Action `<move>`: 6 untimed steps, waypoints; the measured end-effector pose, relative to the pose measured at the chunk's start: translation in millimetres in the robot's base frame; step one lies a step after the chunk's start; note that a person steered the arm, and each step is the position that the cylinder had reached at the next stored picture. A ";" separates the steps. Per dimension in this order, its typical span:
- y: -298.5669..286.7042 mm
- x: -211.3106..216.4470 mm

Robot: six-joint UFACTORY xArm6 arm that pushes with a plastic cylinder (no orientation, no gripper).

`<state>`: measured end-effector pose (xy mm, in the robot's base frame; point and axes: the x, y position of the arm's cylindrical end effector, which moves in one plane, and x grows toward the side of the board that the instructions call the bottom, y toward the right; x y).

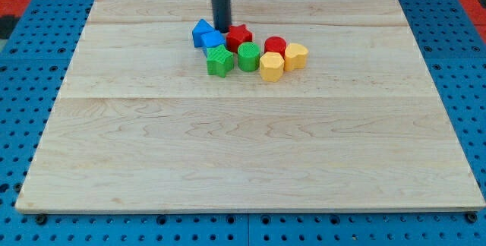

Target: Move the red circle to the right of the blue blocks

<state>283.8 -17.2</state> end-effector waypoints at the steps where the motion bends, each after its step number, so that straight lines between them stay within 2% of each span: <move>1: 88.9 -3.6; 3: 92.2 66.8; 4: 91.8 76.0; 6: 47.3 85.0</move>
